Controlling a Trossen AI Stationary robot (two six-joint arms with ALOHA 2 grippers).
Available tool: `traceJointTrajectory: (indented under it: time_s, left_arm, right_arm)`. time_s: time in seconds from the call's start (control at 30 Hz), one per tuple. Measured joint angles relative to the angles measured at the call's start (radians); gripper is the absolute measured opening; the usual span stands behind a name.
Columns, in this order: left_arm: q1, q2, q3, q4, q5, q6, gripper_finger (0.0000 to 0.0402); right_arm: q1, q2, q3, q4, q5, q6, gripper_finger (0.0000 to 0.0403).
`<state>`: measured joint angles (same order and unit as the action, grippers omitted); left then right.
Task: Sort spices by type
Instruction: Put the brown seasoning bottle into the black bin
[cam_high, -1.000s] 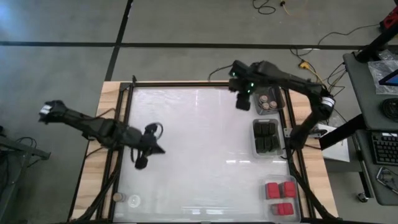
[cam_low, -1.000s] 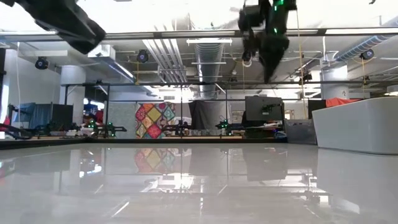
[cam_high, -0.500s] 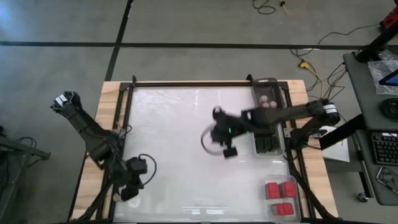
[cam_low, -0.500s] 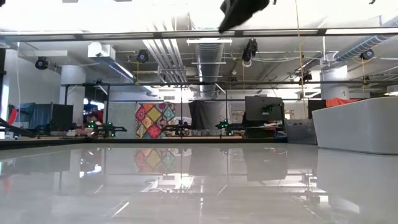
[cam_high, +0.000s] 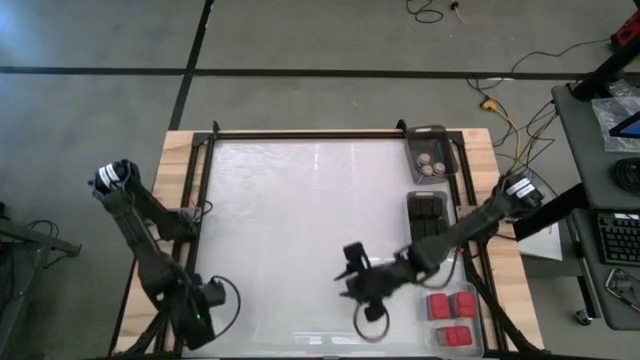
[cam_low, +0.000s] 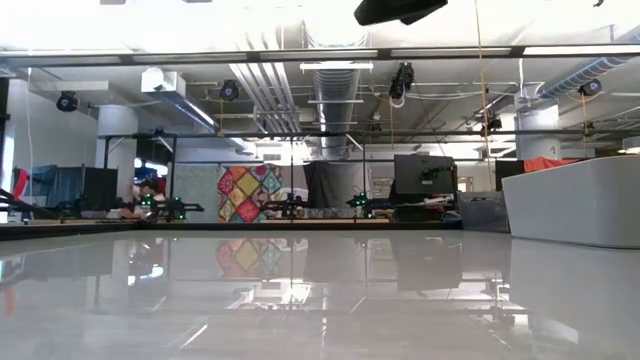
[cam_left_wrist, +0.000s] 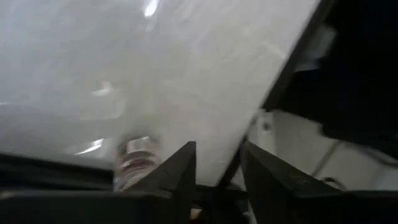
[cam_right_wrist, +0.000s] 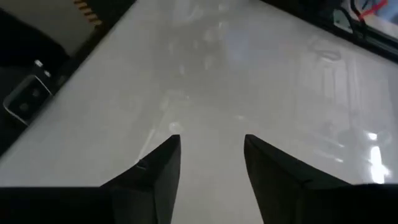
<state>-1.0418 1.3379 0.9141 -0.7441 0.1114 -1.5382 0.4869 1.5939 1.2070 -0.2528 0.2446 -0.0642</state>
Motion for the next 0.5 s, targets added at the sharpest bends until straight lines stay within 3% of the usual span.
traceJointTrajectory:
  time_s: [0.23,0.5]
  left_arm:
    - [-0.049,0.155,0.147,-0.21,0.014,0.085,0.0165]
    - [-0.07,0.273,0.233,-0.316,0.09,0.259,0.0239]
  right_arm:
    - [0.108,0.099,-0.004,0.118,0.12,0.09,0.0199]
    - [0.14,0.198,-0.004,0.262,0.124,0.158,0.0232]
